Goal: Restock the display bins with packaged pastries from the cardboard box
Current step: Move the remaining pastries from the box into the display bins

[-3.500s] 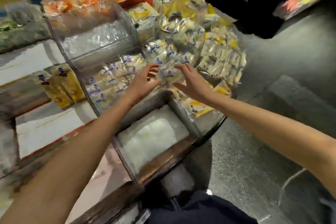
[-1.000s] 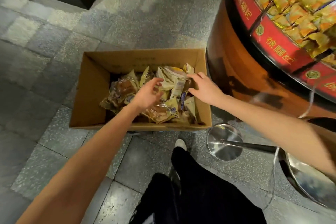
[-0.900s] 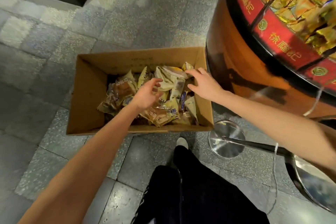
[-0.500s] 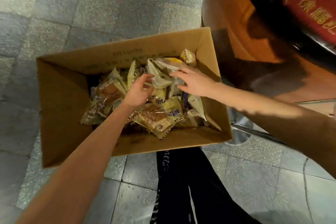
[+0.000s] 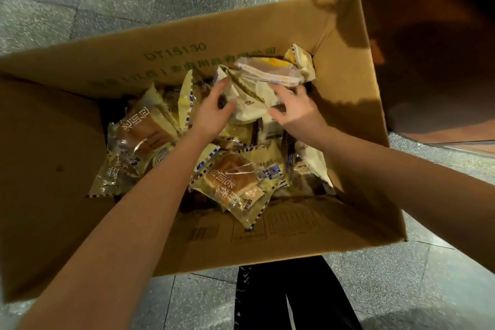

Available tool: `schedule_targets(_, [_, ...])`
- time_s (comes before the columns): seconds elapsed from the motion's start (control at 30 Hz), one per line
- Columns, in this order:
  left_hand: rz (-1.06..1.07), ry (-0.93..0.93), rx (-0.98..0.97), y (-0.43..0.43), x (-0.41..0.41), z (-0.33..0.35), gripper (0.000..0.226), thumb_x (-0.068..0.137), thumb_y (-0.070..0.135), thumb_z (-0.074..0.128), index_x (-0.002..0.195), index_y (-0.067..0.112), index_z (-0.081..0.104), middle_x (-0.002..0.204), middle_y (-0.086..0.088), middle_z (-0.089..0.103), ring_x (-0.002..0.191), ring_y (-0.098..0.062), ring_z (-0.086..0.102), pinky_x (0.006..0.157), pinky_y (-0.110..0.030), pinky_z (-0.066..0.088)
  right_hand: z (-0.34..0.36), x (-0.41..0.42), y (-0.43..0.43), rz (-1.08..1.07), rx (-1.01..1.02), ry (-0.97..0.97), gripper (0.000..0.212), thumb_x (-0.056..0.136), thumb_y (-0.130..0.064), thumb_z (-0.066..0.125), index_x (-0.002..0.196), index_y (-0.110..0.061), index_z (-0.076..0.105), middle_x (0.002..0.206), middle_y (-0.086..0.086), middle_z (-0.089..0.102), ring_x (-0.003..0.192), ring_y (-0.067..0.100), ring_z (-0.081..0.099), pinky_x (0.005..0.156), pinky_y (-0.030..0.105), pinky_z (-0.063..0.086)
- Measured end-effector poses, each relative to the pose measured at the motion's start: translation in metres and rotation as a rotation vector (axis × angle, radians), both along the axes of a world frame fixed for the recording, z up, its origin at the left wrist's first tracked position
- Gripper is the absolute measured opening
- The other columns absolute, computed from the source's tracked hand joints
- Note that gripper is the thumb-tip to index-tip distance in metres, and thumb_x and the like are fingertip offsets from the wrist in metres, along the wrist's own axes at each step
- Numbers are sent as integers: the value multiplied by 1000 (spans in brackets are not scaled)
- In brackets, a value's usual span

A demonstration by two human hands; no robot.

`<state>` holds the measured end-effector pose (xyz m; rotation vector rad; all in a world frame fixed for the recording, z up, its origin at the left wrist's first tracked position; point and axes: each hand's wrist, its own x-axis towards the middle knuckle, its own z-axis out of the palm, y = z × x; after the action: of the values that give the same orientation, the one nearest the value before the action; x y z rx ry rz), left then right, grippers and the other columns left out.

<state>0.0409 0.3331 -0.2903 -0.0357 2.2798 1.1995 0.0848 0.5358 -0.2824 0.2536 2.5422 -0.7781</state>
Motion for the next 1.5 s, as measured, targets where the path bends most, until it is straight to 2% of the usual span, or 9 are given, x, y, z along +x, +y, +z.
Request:
schedule_targets(0.1, [22, -48, 37, 10, -9, -10, 49, 101, 28, 52, 148, 29, 39, 143, -3, 50, 123, -18, 52, 97, -28, 42, -6, -9, 1, -33, -40, -27, 56, 99, -42, 49, 151, -39, 28, 150, 25, 23, 115, 41, 54, 101, 41, 43])
schedule_targets(0.3, [100, -46, 156, 18, -11, -26, 44, 96, 24, 59, 138, 29, 50, 87, 8, 57, 64, -1, 52, 65, -24, 47, -16, -13, 2, -101, -126, -4, 54, 96, -48, 53, 147, -36, 38, 144, 12, 44, 125, 29, 49, 101, 35, 41])
schedule_targets(0.47, [156, -58, 247, 13, 8, -20, 32, 95, 10, 57, 123, 26, 53, 94, 8, 58, 79, -15, 55, 68, -34, 49, -19, -15, -6, -160, -271, -32, 56, 93, -35, 61, 145, -26, 43, 138, 4, 54, 121, 22, 54, 100, 31, 44])
schedule_targets(0.67, [245, -23, 283, -12, 17, -6, 56, 95, 1, 44, 137, 37, 47, 148, 8, 39, 122, -1, 50, 97, -23, 49, -4, -12, -14, -194, -264, -25, 68, 85, -25, 66, 146, -23, 35, 136, 5, 49, 102, 19, 57, 81, 30, 46])
schedule_targets(0.8, [299, -76, 325, -30, 22, -3, 44, 95, 16, 49, 129, 43, 50, 127, -22, 51, 82, -11, 57, 66, -19, 47, 16, -1, -15, -161, -373, 95, 74, 83, -10, 65, 147, -27, 32, 145, -4, 37, 111, 4, 53, 78, 4, 37])
schedule_targets(0.93, [331, -128, 380, -37, 28, 5, 44, 80, 51, 71, 120, 43, 55, 145, -8, 44, 129, -35, 49, 106, -49, 43, 31, 2, -16, -100, -452, 112, 88, 79, -5, 67, 151, -33, 24, 151, 0, 27, 139, 16, 26, 105, 25, 29])
schedule_targets(1.07, [246, -224, 410, -31, 29, 21, 50, 80, 47, 70, 126, 51, 49, 118, -3, 54, 87, -23, 57, 86, -48, 45, 44, 5, -24, -2, -499, 103, 86, 76, -2, 65, 148, -36, 30, 153, -6, 29, 142, 18, 21, 113, 33, 24])
schedule_targets(1.23, [268, -357, 535, -29, 35, 39, 55, 75, 45, 76, 120, 63, 51, 153, 3, 37, 134, -26, 45, 108, -56, 40, 74, 3, -22, 31, -517, 76, 89, 74, -3, 69, 141, -47, 30, 144, -3, 30, 130, 11, 32, 95, 12, 37])
schedule_targets(1.5, [184, -335, 685, -20, 42, 99, 59, 84, 23, 71, 127, 56, 48, 155, -4, 35, 129, -29, 52, 106, -50, 44, 135, 3, -18, 150, -482, 124, 70, 74, -26, 82, 129, -40, 42, 120, -21, 39, 122, 7, 34, 98, 15, 29])
